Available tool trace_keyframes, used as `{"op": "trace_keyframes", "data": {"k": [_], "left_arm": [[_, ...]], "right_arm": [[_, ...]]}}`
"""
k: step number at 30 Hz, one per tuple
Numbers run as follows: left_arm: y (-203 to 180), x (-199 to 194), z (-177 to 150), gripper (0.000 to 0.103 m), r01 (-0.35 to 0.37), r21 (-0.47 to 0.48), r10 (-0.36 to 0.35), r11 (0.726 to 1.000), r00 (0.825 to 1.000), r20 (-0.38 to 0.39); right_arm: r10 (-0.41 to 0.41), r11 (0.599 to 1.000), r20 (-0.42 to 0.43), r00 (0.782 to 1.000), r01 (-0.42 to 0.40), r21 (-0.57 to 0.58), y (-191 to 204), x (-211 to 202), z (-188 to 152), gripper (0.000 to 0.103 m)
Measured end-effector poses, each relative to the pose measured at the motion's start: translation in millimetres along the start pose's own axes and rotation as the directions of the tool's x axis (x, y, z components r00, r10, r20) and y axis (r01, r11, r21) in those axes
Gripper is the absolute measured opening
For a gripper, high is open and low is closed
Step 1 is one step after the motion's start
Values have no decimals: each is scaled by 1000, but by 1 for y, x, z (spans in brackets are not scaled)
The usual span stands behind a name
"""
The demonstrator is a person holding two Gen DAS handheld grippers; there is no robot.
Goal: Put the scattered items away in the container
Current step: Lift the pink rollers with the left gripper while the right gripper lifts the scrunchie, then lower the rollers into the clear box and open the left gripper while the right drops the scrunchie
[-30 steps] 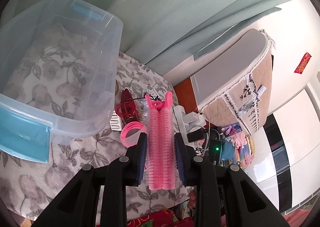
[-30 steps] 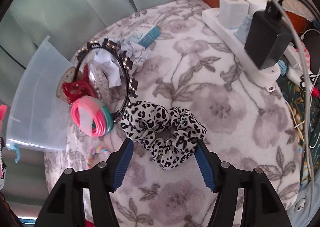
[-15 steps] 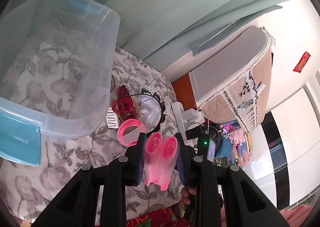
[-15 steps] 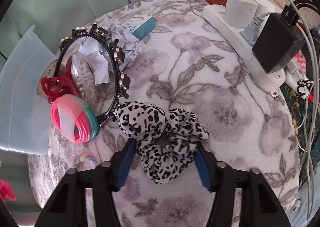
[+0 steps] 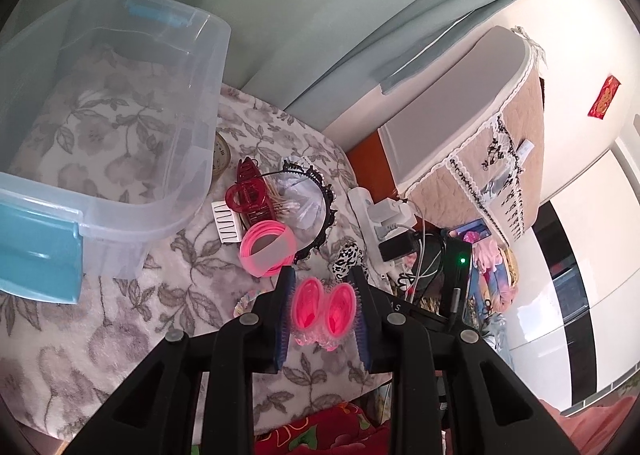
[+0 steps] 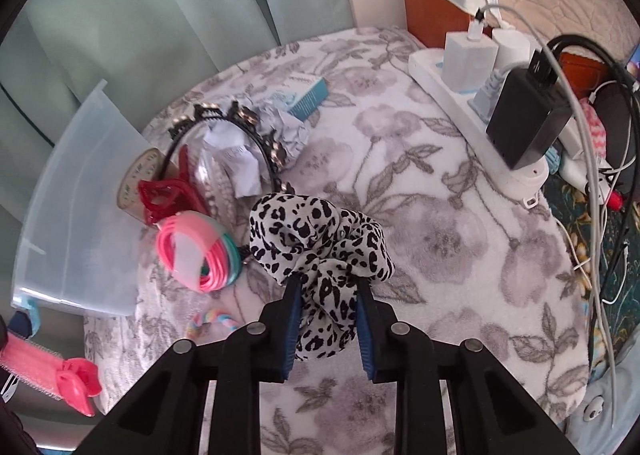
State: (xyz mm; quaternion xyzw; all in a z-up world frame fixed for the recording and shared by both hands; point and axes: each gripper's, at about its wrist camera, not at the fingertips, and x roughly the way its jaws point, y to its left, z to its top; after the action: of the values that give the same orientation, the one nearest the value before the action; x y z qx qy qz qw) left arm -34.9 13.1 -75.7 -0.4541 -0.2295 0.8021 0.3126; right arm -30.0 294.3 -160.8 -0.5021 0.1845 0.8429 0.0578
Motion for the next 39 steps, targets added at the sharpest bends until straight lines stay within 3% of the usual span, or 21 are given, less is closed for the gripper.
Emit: {"op": "trace_keyframes", "data": {"k": [9,17,24,28,35,39], "left_arm": [[-6,-34,19,28,-21,28,17,999,992,123],[-10,-89,44,28,-56,61,36,997,955,294],[-7,-128,61,28,-83,65,50,994,915,400],[1,-139,62,28,-96,43,68,994,897,437],[21,-143,57,28,-117,-9,108,993,887,449],[34,-144,56,28,-114,-44,122,992,886,448]], "right_arm": [[62,998,127,990,-59,-28,22,-43,25,27],[211,972,277,937,-172,-158,77,-108,44,27],[367,903,280,887,-268,-334,132,-146,50,27],[413,872,259,873,-297,-390,149,-148,55,27],[493,793,123,861,-387,-471,153,-129,62,27],[508,765,63,859,-416,-492,178,-117,49,27]]}}
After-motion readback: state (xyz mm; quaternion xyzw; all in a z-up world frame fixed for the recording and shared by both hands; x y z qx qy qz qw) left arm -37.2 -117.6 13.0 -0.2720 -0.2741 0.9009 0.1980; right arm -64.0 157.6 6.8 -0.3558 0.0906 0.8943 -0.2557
